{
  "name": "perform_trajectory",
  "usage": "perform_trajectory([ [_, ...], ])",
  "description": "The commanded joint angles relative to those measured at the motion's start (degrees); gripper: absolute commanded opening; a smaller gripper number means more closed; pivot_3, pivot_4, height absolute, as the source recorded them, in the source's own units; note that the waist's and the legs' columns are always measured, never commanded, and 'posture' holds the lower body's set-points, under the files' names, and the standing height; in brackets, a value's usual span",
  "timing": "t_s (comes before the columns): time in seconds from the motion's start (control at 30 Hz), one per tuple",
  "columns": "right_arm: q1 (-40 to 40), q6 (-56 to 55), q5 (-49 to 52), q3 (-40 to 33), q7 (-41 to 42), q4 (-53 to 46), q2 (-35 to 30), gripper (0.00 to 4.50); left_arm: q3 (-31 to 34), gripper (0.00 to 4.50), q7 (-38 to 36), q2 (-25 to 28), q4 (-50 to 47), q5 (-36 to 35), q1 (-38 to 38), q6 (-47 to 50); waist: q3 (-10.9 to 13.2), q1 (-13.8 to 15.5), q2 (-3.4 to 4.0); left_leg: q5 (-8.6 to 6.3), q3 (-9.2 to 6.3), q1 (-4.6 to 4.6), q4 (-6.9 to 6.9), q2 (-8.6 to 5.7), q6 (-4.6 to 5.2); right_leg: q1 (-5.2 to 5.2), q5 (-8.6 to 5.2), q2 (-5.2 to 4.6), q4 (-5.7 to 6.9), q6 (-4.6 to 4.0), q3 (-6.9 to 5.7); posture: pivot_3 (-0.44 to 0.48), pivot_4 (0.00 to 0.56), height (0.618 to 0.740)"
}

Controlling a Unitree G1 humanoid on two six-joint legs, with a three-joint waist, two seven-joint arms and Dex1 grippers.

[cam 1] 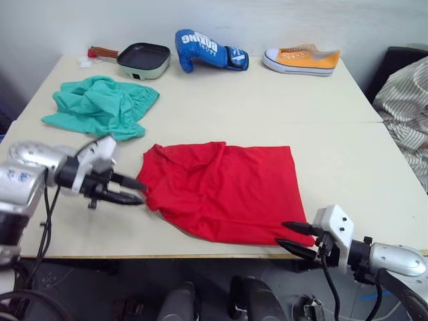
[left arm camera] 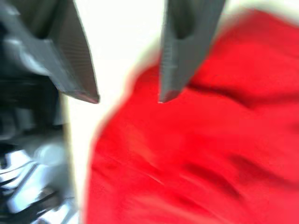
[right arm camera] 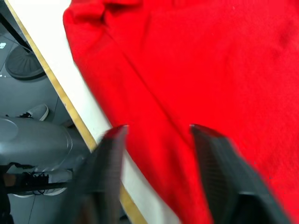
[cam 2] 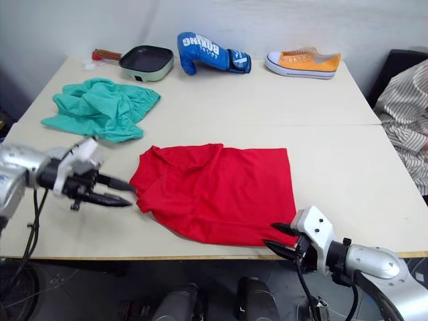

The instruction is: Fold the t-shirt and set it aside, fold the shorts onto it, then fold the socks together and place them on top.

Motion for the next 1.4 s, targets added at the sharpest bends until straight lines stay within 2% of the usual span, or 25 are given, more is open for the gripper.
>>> perform_trajectory([
  [0.03, -1.0, -1.7, -2.2, 2.2, -0.4, -0.6, 0.1, 0.65, 0.0, 0.62, 1.4, -0.3, -4.9, 3.9, 2.7, -5.4, 0.0, 0.2, 0.02, 0.00, -0.08, -0.02, 0.00, -0.02, -0.01, 0.01, -0.01, 0.00, -0.02, -0.02, 0.06, 0.000, 0.150, 0.740],
  [0.1, -1.5, -2.1, -3.3, 3.3, -0.5, -0.2, 0.1, 0.01, -1.2, 0.01, 7.5, -3.2, -2.0, 10.6, 2.2, -12.4, 0.0, 0.3, 0.11, 0.00, -0.16, -0.05, -0.03, -0.03, -0.02, 0.01, -0.02, -0.01, -0.05, -0.04, 0.14, 0.000, 0.150, 0.740],
  [0.17, -2.0, -2.0, -3.6, 3.6, -0.6, -0.1, 0.3, 0.01, 0.5, 0.01, 11.2, -6.5, 0.2, 11.6, 1.9, -15.3, 0.0, 0.2, 0.18, 0.00, -0.16, -0.08, -0.06, -0.05, -0.02, -0.01, -0.02, -0.01, -0.05, -0.04, 0.16, 0.000, 0.150, 0.740],
  [0.27, -2.1, -1.9, -3.7, 3.5, -0.7, 0.0, 0.5, 0.00, 4.3, 0.65, 9.5, -6.7, -0.2, 7.6, 3.3, -13.2, 0.0, -0.2, 0.17, 0.01, -0.16, -0.18, -0.10, -0.05, -0.05, -0.14, -0.02, 0.02, 0.01, -0.03, 0.13, 0.000, 0.150, 0.740],
  [0.33, -2.1, -2.0, -3.7, 3.5, -0.7, 0.1, 0.5, 0.00, 5.8, 1.25, 8.5, -6.1, -0.4, 6.1, 3.8, -11.8, 0.0, -0.5, 0.18, 0.05, -0.13, -0.22, -0.15, -0.04, -0.11, -0.23, -0.02, 0.05, 0.09, -0.03, 0.12, 0.000, 0.150, 0.740],
  [0.67, -2.0, -2.1, -4.0, 3.8, -0.8, 0.3, 0.5, 0.00, 5.7, 4.47, 7.7, -5.5, 6.9, 10.8, 0.3, -16.0, 0.0, 0.0, 0.19, 0.09, -0.14, -0.16, -0.12, -0.05, -0.13, -0.16, -0.02, 0.03, 0.07, -0.03, 0.10, 0.000, 0.150, 0.740],
  [0.9, -1.6, -1.8, -2.5, 3.2, 0.3, -1.5, 0.0, 0.00, 2.4, 4.47, 8.1, -8.4, 9.8, 14.7, -0.9, -19.5, 0.0, 0.0, 0.19, 0.08, -0.14, -0.17, -0.13, -0.04, -0.12, -0.16, -0.02, 0.03, 0.06, -0.03, 0.10, 0.000, 0.150, 0.740],
  [1.07, -2.2, -1.6, 3.0, 1.8, 2.6, -5.8, 0.1, 0.00, 2.2, 4.47, 8.7, -11.5, 12.4, 14.8, -2.8, -20.5, 0.0, 0.0, 0.19, 0.08, -0.14, -0.17, -0.13, -0.04, -0.12, -0.17, -0.02, 0.04, 0.08, -0.03, 0.10, 0.000, 0.150, 0.740],
  [1.1, -2.3, -1.5, 3.8, 1.5, 2.6, -6.4, 0.1, 0.00, 2.2, 4.17, 8.6, -11.7, 12.8, 14.8, -3.0, -20.6, 0.0, 0.0, 0.19, 0.08, -0.14, -0.17, -0.13, -0.05, -0.12, -0.17, -0.02, 0.04, 0.08, -0.03, 0.09, 0.000, 0.150, 0.740],
  [1.17, -2.5, -1.8, 4.3, 1.3, 2.6, -7.0, -0.1, 0.00, 2.2, 3.90, 8.1, -11.7, 13.7, 14.8, -3.4, -20.9, 0.0, -0.1, 0.19, 0.08, -0.14, -0.17, -0.12, -0.04, -0.12, -0.17, -0.02, 0.04, 0.08, -0.03, 0.09, 0.000, 0.150, 0.740],
  [1.33, -2.8, -1.1, 6.3, 0.8, 2.5, -7.0, -0.2, 0.00, 2.0, 2.31, 6.9, -11.4, 15.6, 15.2, -3.8, -22.0, 0.0, -0.1, 0.19, 0.08, -0.14, -0.16, -0.12, -0.04, -0.12, -0.16, -0.02, 0.04, 0.08, -0.03, 0.08, 0.000, 0.150, 0.740],
  [1.4, -2.9, -0.7, 7.4, 0.5, 2.7, -7.1, -0.4, 0.55, 2.0, 1.63, 6.3, -11.2, 16.3, 15.5, -4.1, -22.5, 0.0, -0.1, 0.19, 0.08, -0.14, -0.16, -0.12, -0.04, -0.12, -0.16, -0.02, 0.04, 0.08, -0.03, 0.08, 0.000, 0.150, 0.740],
])
